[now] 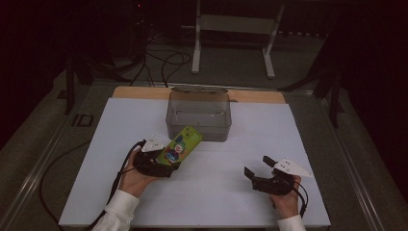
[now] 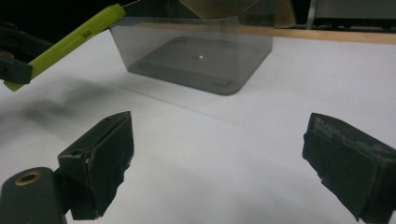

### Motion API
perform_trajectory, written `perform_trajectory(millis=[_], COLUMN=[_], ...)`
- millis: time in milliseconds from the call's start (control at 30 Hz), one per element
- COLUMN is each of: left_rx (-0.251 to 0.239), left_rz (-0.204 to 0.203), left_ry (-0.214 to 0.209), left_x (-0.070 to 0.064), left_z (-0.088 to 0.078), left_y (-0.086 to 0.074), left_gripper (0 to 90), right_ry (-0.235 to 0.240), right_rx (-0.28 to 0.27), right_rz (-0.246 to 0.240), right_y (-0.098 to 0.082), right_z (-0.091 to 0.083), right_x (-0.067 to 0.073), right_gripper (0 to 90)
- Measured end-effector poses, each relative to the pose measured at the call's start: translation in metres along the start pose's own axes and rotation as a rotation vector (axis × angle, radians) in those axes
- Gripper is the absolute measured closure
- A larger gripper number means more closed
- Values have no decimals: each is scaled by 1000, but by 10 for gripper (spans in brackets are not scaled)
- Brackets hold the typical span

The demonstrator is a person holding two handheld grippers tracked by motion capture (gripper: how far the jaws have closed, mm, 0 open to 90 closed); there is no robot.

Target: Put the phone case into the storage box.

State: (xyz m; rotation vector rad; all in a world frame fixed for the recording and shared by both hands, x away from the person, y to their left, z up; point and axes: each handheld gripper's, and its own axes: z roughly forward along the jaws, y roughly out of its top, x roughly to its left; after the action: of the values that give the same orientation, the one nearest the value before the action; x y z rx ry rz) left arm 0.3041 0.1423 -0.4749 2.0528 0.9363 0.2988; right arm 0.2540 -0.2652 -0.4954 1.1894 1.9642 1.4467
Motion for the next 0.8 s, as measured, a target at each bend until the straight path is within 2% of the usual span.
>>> perform_trajectory(millis=[300,533,600,800], left_rx=[-55,-105,-119,-142], left_rz=[-19,-39,-44,-42], left_ry=[34,57,65,75], left_x=[0,-1,-2,-6], left_z=[-5,-8,-9,-11], left_y=[0,2,2,4], left_gripper=[164,164,164,164], right_ry=[22,90,97,119], right_rx=[6,17,31,25], right_rz=[44,91,93,97], right_y=[7,17,21,33], right_z=[-1,1,3,8], right_x=[1,3,5,9], right_gripper=[90,90,90,90])
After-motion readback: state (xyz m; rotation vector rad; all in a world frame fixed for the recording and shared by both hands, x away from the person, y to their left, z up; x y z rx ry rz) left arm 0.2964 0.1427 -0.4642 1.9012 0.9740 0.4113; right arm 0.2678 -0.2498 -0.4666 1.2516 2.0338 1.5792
